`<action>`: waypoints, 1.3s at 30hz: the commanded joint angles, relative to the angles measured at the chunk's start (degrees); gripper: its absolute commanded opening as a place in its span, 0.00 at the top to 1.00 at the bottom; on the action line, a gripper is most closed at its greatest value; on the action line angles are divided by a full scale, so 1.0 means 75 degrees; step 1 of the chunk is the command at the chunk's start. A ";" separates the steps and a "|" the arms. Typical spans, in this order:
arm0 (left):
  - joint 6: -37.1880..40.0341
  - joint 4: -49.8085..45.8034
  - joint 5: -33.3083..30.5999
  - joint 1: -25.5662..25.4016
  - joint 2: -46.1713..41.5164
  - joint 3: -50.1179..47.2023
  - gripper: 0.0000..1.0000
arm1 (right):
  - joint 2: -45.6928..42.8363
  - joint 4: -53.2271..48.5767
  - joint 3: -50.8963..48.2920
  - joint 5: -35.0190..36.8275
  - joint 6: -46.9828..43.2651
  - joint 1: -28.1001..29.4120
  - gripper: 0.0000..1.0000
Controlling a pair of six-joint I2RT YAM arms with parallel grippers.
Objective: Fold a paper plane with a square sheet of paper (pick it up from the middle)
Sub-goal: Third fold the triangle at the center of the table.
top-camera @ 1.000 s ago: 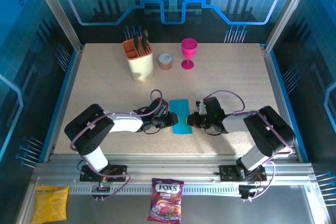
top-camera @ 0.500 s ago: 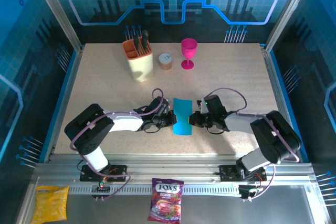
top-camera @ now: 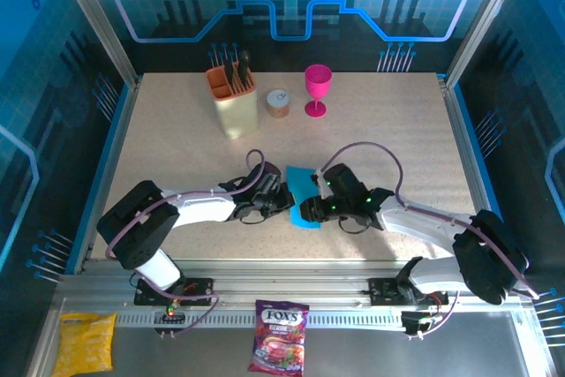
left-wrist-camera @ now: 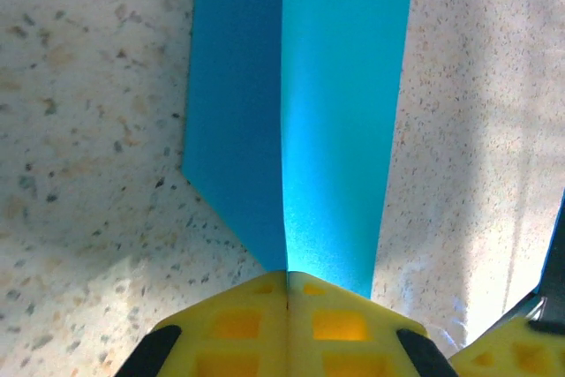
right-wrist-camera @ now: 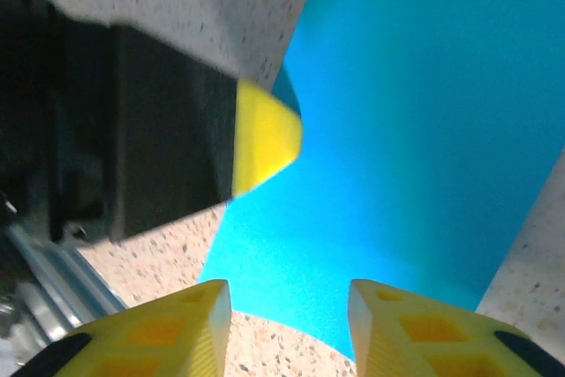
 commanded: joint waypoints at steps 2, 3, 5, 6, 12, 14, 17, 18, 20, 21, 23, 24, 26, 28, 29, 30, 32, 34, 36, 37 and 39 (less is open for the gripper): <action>-0.1018 -0.0893 -0.0166 0.0015 -0.0357 0.0074 1.00 | 0.0215 -0.0641 0.0399 0.1200 -0.0134 0.0883 0.53; -0.1069 -0.0953 -0.0164 0.0015 -0.0381 0.0080 1.00 | 0.0275 -0.0683 0.0466 0.1371 -0.0141 0.1046 0.52; -0.1103 -0.1093 -0.0117 0.0018 -0.0384 0.0136 1.00 | 0.0370 -0.0727 0.0573 0.1657 -0.0158 0.1325 0.46; -0.1087 -0.1126 -0.0103 0.0016 -0.0373 0.0160 1.00 | 0.0414 -0.0746 0.0627 0.1748 -0.0170 0.1412 0.44; -0.1112 -0.1102 0.0001 0.0027 -0.0315 0.0180 1.00 | 0.0839 -0.0927 0.1077 0.2005 -0.0350 0.1797 0.35; -0.1111 -0.1099 0.0013 0.0027 -0.0290 0.0186 1.00 | 0.1033 -0.0977 0.1222 0.2086 -0.0378 0.1896 0.35; -0.1073 -0.1082 0.0041 0.0039 -0.0277 0.0197 1.00 | 0.1315 -0.0994 0.1368 0.2222 -0.0400 0.1994 0.35; -0.1061 -0.1085 0.0052 0.0039 -0.0268 0.0198 1.00 | 0.1394 -0.1003 0.1396 0.2261 -0.0386 0.1992 0.35; -0.1043 -0.1076 0.0065 0.0051 -0.0265 0.0186 1.00 | 0.1486 -0.0980 0.1410 0.2356 -0.0375 0.1988 0.36; -0.1044 -0.1076 0.0081 0.0051 -0.0277 0.0179 1.00 | 0.1523 -0.0979 0.1433 0.2394 -0.0382 0.1976 0.38; -0.1020 -0.1049 0.0082 0.0062 -0.0296 0.0163 1.00 | 0.1576 -0.0968 0.1469 0.2422 -0.0400 0.1941 0.42; -0.1023 -0.1043 0.0094 0.0073 -0.0300 0.0163 1.00 | 0.1611 -0.0968 0.1483 0.2436 -0.0410 0.1965 0.44; -0.1009 -0.1049 0.0085 0.0080 -0.0300 0.0163 1.00 | 0.1667 -0.0968 0.1509 0.2433 -0.0397 0.1941 0.50; -0.0997 -0.1031 0.0103 0.0076 -0.0289 0.0162 1.00 | 0.1697 -0.0968 0.1538 0.2442 -0.0426 0.1905 0.56; -0.0992 -0.1024 0.0106 0.0083 -0.0288 0.0163 1.00 | 0.1710 -0.0978 0.1552 0.2423 -0.0431 0.1916 0.60; -0.0983 -0.1030 0.0104 0.0085 -0.0279 0.0163 1.00 | 0.1711 -0.0991 0.1576 0.2422 -0.0451 0.1905 0.63; -0.0973 -0.1014 0.0105 0.0080 -0.0266 0.0151 1.00 | 0.1704 -0.0999 0.1600 0.2420 -0.0475 0.1902 0.68; -0.0960 -0.0994 0.0105 0.0092 -0.0268 0.0140 1.00 | 0.1682 -0.1025 0.1638 0.2401 -0.0502 0.1870 0.73; -0.0968 -0.0995 0.0093 0.0086 -0.0265 0.0123 1.00 | 0.1689 -0.1046 0.1662 0.2401 -0.0526 0.1860 0.79; -0.0969 -0.0964 0.0093 0.0092 -0.0265 0.0117 1.00 | 0.1681 -0.1060 0.1671 0.2395 -0.0536 0.1854 0.81; -0.0955 -0.0962 0.0094 0.0087 -0.0265 0.0118 1.00 | 0.1683 -0.1062 0.1679 0.2369 -0.0566 0.1844 0.89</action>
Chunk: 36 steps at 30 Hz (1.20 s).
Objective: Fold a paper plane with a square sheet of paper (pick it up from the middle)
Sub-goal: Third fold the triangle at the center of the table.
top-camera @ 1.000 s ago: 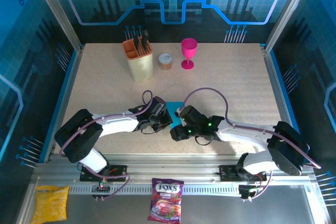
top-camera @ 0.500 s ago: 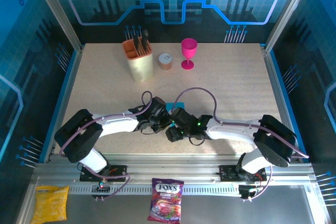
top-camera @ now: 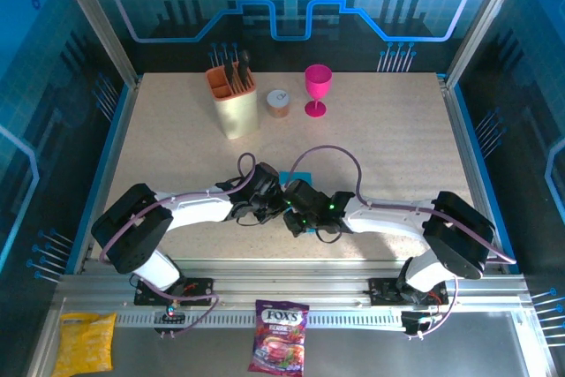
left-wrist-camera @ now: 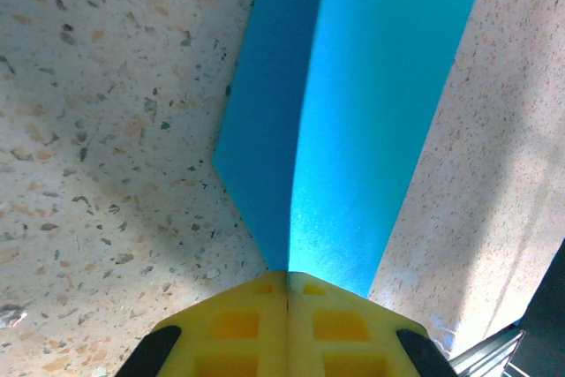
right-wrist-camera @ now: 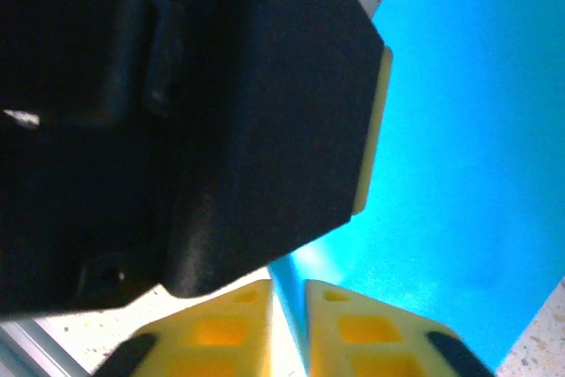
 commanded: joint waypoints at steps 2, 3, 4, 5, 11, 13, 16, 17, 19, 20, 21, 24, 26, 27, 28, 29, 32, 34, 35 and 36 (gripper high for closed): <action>0.0055 -0.0077 0.0114 0.0042 -0.0035 0.0119 1.00 | 0.0036 -0.0200 0.0190 0.0050 -0.0047 -0.0092 0.96; 0.0075 -0.0081 0.0099 0.0055 -0.0046 0.0119 1.00 | 0.0036 -0.0202 0.0199 0.0028 -0.0062 -0.0095 0.99; 0.0094 -0.0082 0.0075 0.0060 -0.0068 0.0104 1.00 | 0.0044 -0.0188 0.0193 -0.0005 -0.0061 -0.0112 1.00; 0.0153 -0.0082 0.0053 0.0082 -0.0092 0.0103 1.00 | 0.0047 -0.0187 0.0184 -0.0035 -0.0076 -0.0144 1.00; 0.0832 -0.0563 -0.0044 0.0442 -0.0572 -0.0012 0.66 | 0.0003 0.0043 -0.0063 -0.0366 -0.0040 -0.0329 1.00; 0.1091 -0.0753 -0.0071 0.0651 -0.0841 -0.0096 0.64 | 0.0013 0.0145 -0.0160 -0.0489 -0.0006 -0.0386 1.00; 0.1592 -0.0917 -0.0025 0.0968 -0.1180 -0.0068 0.64 | 0.0007 0.0257 -0.0258 -0.0612 0.0024 -0.0458 1.00; 0.1810 -0.0907 0.0088 0.1067 -0.1194 0.0019 0.65 | 0.0000 0.0297 -0.0287 -0.0648 0.0030 -0.0470 1.00; 0.2232 -0.0991 0.0330 0.1227 -0.1066 0.0353 0.70 | -0.0019 0.0362 -0.0360 -0.0729 0.0038 -0.0490 1.00; 0.2445 -0.0995 0.0462 0.1262 -0.0944 0.0552 0.72 | -0.0045 0.0414 -0.0406 -0.0795 0.0018 -0.0503 1.00; 0.2657 -0.1015 0.0582 0.1290 -0.0779 0.0773 0.73 | -0.0054 0.0471 -0.0455 -0.0840 0.0012 -0.0517 1.00; 0.3169 -0.1023 0.1058 0.1308 -0.0088 0.1498 0.77 | -0.0127 0.0627 -0.0620 -0.1015 0.0005 -0.0575 1.00; 0.3417 -0.1001 0.1381 0.1302 0.0448 0.1947 0.80 | -0.0174 0.0679 -0.0687 -0.1107 -0.0001 -0.0628 1.00; 0.3512 -0.0970 0.1547 0.1308 0.0704 0.2142 0.81 | -0.0186 0.0680 -0.0703 -0.1152 -0.0008 -0.0646 1.00; 0.3632 -0.0954 0.1741 0.1308 0.0982 0.2385 0.81 | -0.0198 0.0680 -0.0731 -0.1184 -0.0005 -0.0663 1.00; 0.3743 -0.0925 0.1957 0.1308 0.1239 0.2595 0.82 | -0.0198 0.0681 -0.0737 -0.1199 0.0006 -0.0669 1.00; 0.3972 -0.1005 0.2326 0.1300 0.1851 0.3135 0.84 | -0.0210 0.0686 -0.0744 -0.1233 0.0013 -0.0704 1.00; 0.4162 -0.1119 0.2484 0.1302 0.2167 0.3426 0.84 | -0.0210 0.0683 -0.0737 -0.1260 0.0011 -0.0713 1.00; 0.4250 -0.1177 0.2543 0.1290 0.2283 0.3524 0.85 | -0.0199 0.0683 -0.0715 -0.1263 -0.0005 -0.0713 1.00; 0.4308 -0.1225 0.2576 0.1287 0.2379 0.3609 0.85 | -0.0198 0.0680 -0.0717 -0.1281 0.0000 -0.0728 1.00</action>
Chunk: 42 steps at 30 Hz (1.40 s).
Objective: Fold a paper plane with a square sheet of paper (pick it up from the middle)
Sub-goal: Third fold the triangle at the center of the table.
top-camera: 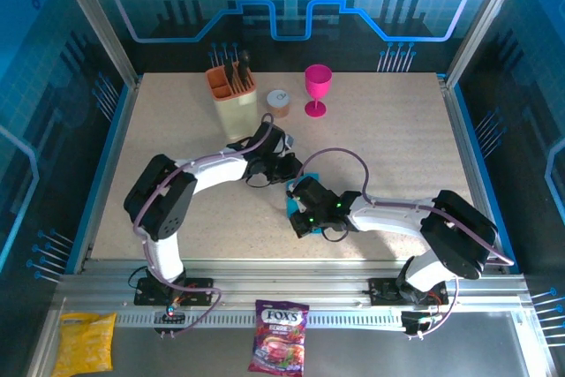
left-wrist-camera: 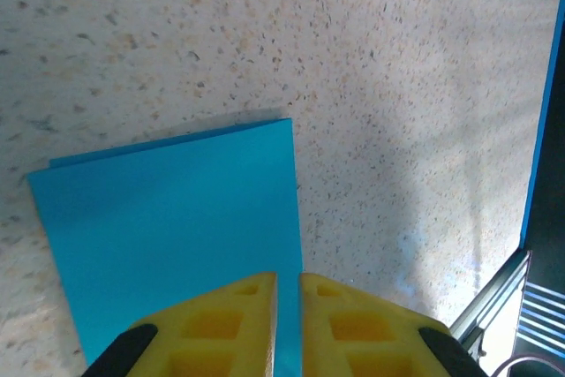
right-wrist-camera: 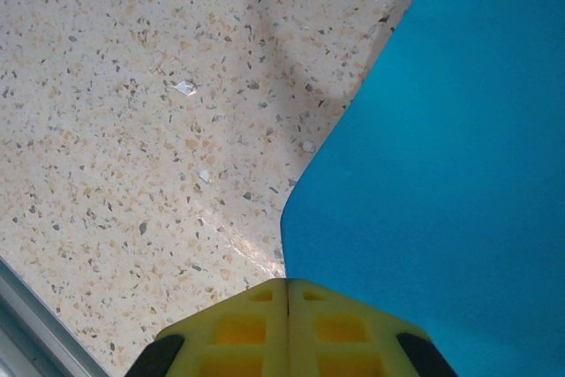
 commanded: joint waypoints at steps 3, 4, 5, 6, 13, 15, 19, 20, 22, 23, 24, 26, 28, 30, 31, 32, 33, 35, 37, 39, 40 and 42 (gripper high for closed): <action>0.0713 -0.0348 0.0664 0.0019 0.0443 0.0501 0.86 | -0.0125 0.0079 -0.0040 -0.0240 0.0001 -0.0145 1.00; 0.0774 -0.0358 0.0701 0.0017 0.0529 0.0527 0.86 | -0.0116 0.0077 -0.0045 -0.0271 0.0003 -0.0164 1.00; 0.0812 -0.0358 0.0725 0.0019 0.0594 0.0548 0.86 | -0.0115 0.0090 -0.0048 -0.0280 -0.0008 -0.0179 1.00; 0.0847 -0.0358 0.0762 0.0019 0.0658 0.0563 0.86 | -0.0102 0.0103 -0.0054 -0.0297 -0.0009 -0.0189 1.00; 0.1018 -0.0284 0.0863 -0.0016 0.1094 0.0666 0.87 | -0.0087 0.0230 -0.0148 -0.0433 0.0000 -0.0296 1.00; 0.1029 -0.0258 0.0872 -0.0036 0.1189 0.0673 0.87 | -0.0099 0.0267 -0.0162 -0.0493 0.0001 -0.0330 1.00; 0.1150 -0.0351 0.0808 -0.0121 0.1348 0.0701 0.88 | -0.0110 0.0279 -0.0172 -0.0620 -0.0035 -0.0466 1.00; 0.1189 -0.0395 0.0753 -0.0142 0.1371 0.0698 0.89 | -0.0110 0.0286 -0.0160 -0.0658 -0.0063 -0.0513 1.00; 0.1286 -0.0468 0.0663 -0.0168 0.1399 0.0668 0.90 | -0.0112 0.0292 -0.0159 -0.0772 -0.0091 -0.0618 1.00; 0.1321 -0.0510 0.0624 -0.0169 0.1418 0.0653 0.90 | -0.0112 0.0298 -0.0154 -0.0834 -0.0114 -0.0669 1.00; 0.1348 -0.0528 0.0575 -0.0173 0.1424 0.0630 0.91 | -0.0107 0.0300 -0.0159 -0.0882 -0.0119 -0.0721 1.00; 0.1383 -0.0562 0.0503 -0.0180 0.1429 0.0574 0.92 | -0.0110 0.0311 -0.0159 -0.0965 -0.0162 -0.0832 1.00; 0.1416 -0.0604 0.0405 -0.0180 0.1435 0.0547 0.92 | -0.0129 0.0311 -0.0176 -0.1027 -0.0196 -0.0937 1.00; 0.1435 -0.0645 0.0308 -0.0178 0.1430 0.0516 0.93 | -0.0152 0.0324 -0.0184 -0.1123 -0.0206 -0.1040 1.00; 0.1445 -0.0669 0.0269 -0.0174 0.1436 0.0502 0.94 | -0.0169 0.0334 -0.0199 -0.1174 -0.0208 -0.1103 1.00; 0.1446 -0.0678 0.0250 -0.0180 0.1434 0.0495 0.94 | -0.0186 0.0343 -0.0210 -0.1202 -0.0218 -0.1149 1.00; 0.1445 -0.0689 0.0223 -0.0180 0.1436 0.0479 0.95 | -0.0204 0.0347 -0.0225 -0.1213 -0.0221 -0.1196 1.00; 0.1457 -0.0708 0.0213 -0.0197 0.1441 0.0469 0.96 | -0.0217 0.0347 -0.0231 -0.1277 -0.0231 -0.1308 1.00; 0.1470 -0.0727 0.0190 -0.0191 0.1436 0.0455 0.97 | -0.0230 0.0336 -0.0241 -0.1314 -0.0254 -0.1403 1.00; 0.1458 -0.0746 0.0135 -0.0191 0.1424 0.0435 0.98 | -0.0221 0.0328 -0.0254 -0.1331 -0.0279 -0.1511 1.00; 0.1458 -0.0751 0.0123 -0.0191 0.1413 0.0417 0.98 | -0.0219 0.0333 -0.0253 -0.1360 -0.0284 -0.1571 1.00; 0.1458 -0.0752 0.0074 -0.0191 0.1399 0.0386 0.98 | -0.0198 0.0328 -0.0267 -0.1387 -0.0316 -0.1674 1.00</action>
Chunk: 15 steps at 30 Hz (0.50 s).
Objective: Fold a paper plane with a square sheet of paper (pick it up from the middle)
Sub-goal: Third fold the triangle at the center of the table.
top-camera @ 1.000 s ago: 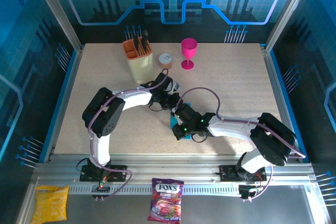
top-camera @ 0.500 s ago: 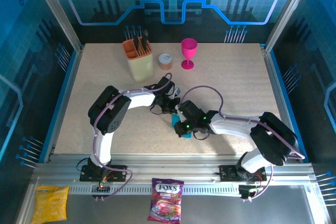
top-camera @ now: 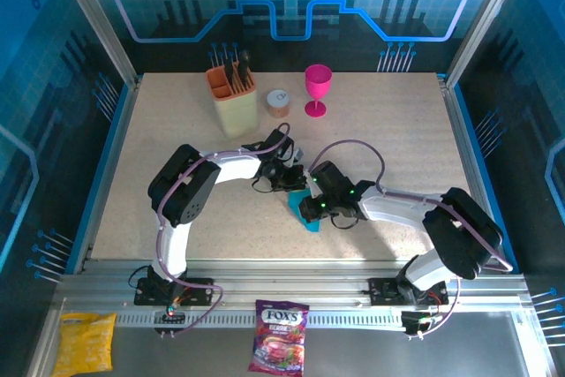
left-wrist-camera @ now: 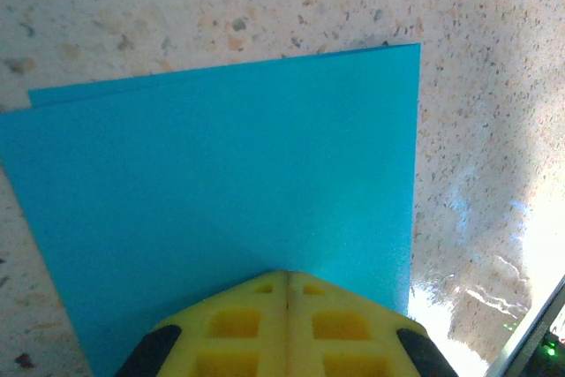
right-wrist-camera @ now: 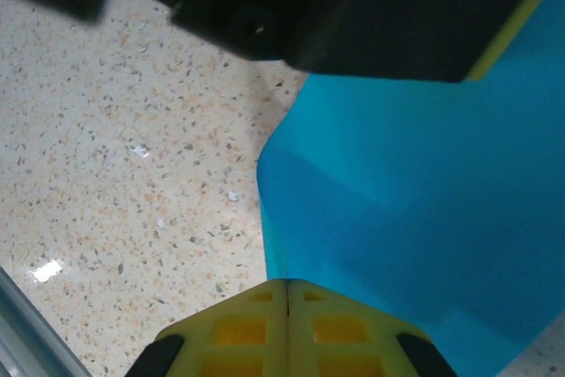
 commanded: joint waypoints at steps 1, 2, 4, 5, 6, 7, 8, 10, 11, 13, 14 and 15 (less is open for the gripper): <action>0.0176 -0.0363 -0.0353 -0.0052 0.0060 -0.0111 0.98 | -0.0092 0.0038 -0.0081 -0.0194 -0.0179 -0.0216 1.00; 0.0173 -0.0363 -0.0356 -0.0054 0.0048 -0.0127 0.98 | -0.0079 0.0026 -0.0074 -0.0195 -0.0192 -0.0273 1.00; 0.0161 -0.0375 -0.0391 -0.0054 0.0037 -0.0151 0.99 | -0.0049 0.0024 -0.0087 -0.0200 -0.0228 -0.0390 1.00; 0.0166 -0.0385 -0.0413 -0.0054 0.0037 -0.0158 0.99 | -0.0035 0.0034 -0.0103 -0.0226 -0.0231 -0.0458 1.00; 0.0161 -0.0384 -0.0436 -0.0054 0.0028 -0.0171 0.99 | -0.0024 0.0048 -0.0110 -0.0263 -0.0240 -0.0533 1.00; 0.0149 -0.0387 -0.0448 -0.0054 0.0025 -0.0179 1.00 | -0.0008 0.0055 -0.0111 -0.0282 -0.0253 -0.0588 1.00; 0.0138 -0.0386 -0.0471 -0.0049 0.0015 -0.0210 1.00 | 0.0011 0.0048 -0.0116 -0.0290 -0.0269 -0.0649 1.00; 0.0115 -0.0387 -0.0517 -0.0054 0.0002 -0.0233 1.00 | 0.0051 0.0069 -0.0123 -0.0354 -0.0290 -0.0770 1.00; 0.0114 -0.0387 -0.0519 -0.0054 0.0006 -0.0225 1.00 | 0.0084 0.0083 -0.0123 -0.0369 -0.0300 -0.0820 1.00; 0.0086 -0.0387 -0.0553 -0.0063 -0.0016 -0.0245 1.00 | 0.0164 0.0106 -0.0113 -0.0394 -0.0322 -0.0886 1.00; 0.0091 -0.0386 -0.0566 -0.0066 -0.0010 -0.0242 1.00 | 0.0200 0.0117 -0.0096 -0.0413 -0.0337 -0.0923 1.00; 0.0079 -0.0386 -0.0584 -0.0059 -0.0011 -0.0255 1.00 | 0.0236 0.0136 -0.0094 -0.0444 -0.0352 -0.0947 1.00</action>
